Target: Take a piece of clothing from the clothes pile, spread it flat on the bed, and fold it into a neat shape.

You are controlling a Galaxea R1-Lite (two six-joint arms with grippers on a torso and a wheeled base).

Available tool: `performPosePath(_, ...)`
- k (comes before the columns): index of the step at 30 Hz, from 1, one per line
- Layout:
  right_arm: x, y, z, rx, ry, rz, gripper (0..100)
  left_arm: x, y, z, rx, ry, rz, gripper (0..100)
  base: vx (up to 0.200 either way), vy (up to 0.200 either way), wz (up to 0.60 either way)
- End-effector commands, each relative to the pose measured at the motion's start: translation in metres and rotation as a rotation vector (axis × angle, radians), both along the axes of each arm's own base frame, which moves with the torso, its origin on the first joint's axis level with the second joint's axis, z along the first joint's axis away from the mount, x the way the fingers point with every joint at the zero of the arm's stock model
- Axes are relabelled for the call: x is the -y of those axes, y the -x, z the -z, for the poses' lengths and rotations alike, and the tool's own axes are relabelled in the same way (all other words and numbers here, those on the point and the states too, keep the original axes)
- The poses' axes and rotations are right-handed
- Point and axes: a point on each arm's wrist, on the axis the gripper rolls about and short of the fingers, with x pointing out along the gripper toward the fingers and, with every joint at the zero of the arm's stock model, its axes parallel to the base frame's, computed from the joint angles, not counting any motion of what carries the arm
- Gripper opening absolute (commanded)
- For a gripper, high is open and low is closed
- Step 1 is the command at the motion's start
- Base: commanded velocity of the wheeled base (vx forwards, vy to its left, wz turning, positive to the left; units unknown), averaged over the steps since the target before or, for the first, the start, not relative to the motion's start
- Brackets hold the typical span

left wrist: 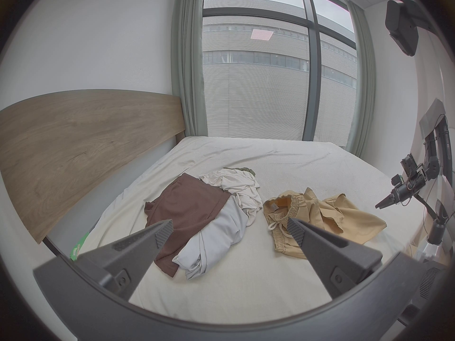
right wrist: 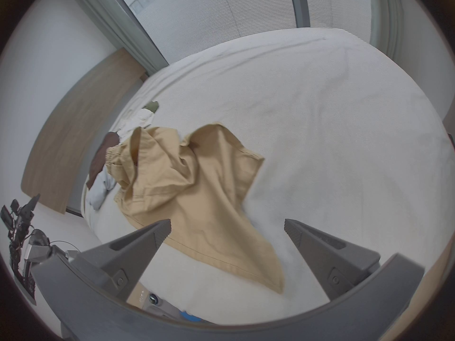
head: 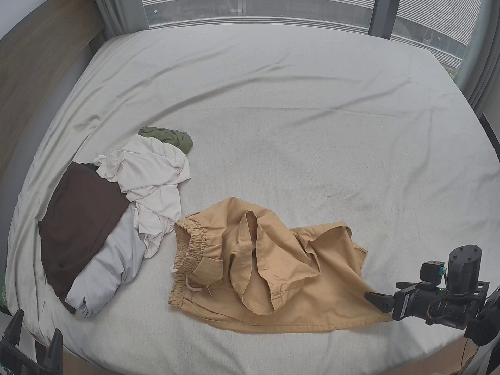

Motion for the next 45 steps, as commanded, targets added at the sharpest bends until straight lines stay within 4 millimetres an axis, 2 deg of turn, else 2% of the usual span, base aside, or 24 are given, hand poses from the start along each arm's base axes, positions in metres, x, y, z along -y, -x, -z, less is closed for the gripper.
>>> performPosePath(1,-0.020,-0.002,-0.008,0.051,-0.047,-0.082,100,0.000,0.000,0.005,-0.001,0.001,0.000,100,0.000,0.000,0.00)
performPosePath(6,-0.041,-0.004,-0.016,0.084,-0.098,-0.180,100,0.000,0.000,0.005,-0.001,0.002,0.000,100,0.000,0.000,0.00)
performPosePath(12,-0.060,-0.017,-0.012,0.066,-0.128,-0.205,100,0.000,0.000,0.005,-0.001,0.002,0.000,100,0.000,0.000,0.00)
performPosePath(18,-0.085,-0.030,-0.016,0.130,-0.182,-0.277,100,0.000,0.000,0.005,-0.001,0.002,0.000,100,0.000,0.000,0.00)
performPosePath(24,-0.112,-0.044,-0.007,0.144,-0.194,-0.318,100,0.000,0.000,0.005,-0.001,0.002,0.000,100,0.000,0.000,0.00)
performPosePath(30,-0.122,-0.047,-0.006,0.164,-0.210,-0.337,100,0.000,0.000,0.005,0.000,-0.012,0.012,100,0.000,0.000,0.00)
performPosePath(32,-0.122,-0.047,-0.007,0.173,-0.216,-0.337,100,0.000,0.002,-0.008,0.082,0.001,0.017,100,0.000,0.000,0.00)
performPosePath(33,-0.123,-0.047,-0.007,0.173,-0.216,-0.339,100,0.000,0.009,-0.029,0.187,0.002,0.022,100,0.000,0.000,0.00)
performPosePath(34,-0.123,-0.047,-0.007,0.175,-0.217,-0.339,100,0.000,0.018,-0.062,0.295,0.002,0.026,100,0.000,0.000,0.00)
performPosePath(36,-0.123,-0.048,-0.007,0.177,-0.218,-0.339,100,-0.001,0.016,-0.094,0.281,0.006,0.055,100,0.000,0.000,0.00)
performPosePath(40,-0.125,-0.048,-0.009,0.183,-0.223,-0.344,100,-0.001,-0.003,-0.089,0.133,0.011,0.216,100,0.000,0.000,0.00)
performPosePath(41,-0.125,-0.048,-0.009,0.184,-0.224,-0.344,100,0.001,-0.013,-0.086,0.067,0.020,0.286,100,0.000,0.000,0.00)
performPosePath(45,-0.121,-0.049,-0.008,0.180,-0.220,-0.333,100,0.008,-0.040,-0.097,-0.020,0.088,0.398,100,0.000,0.000,0.00)
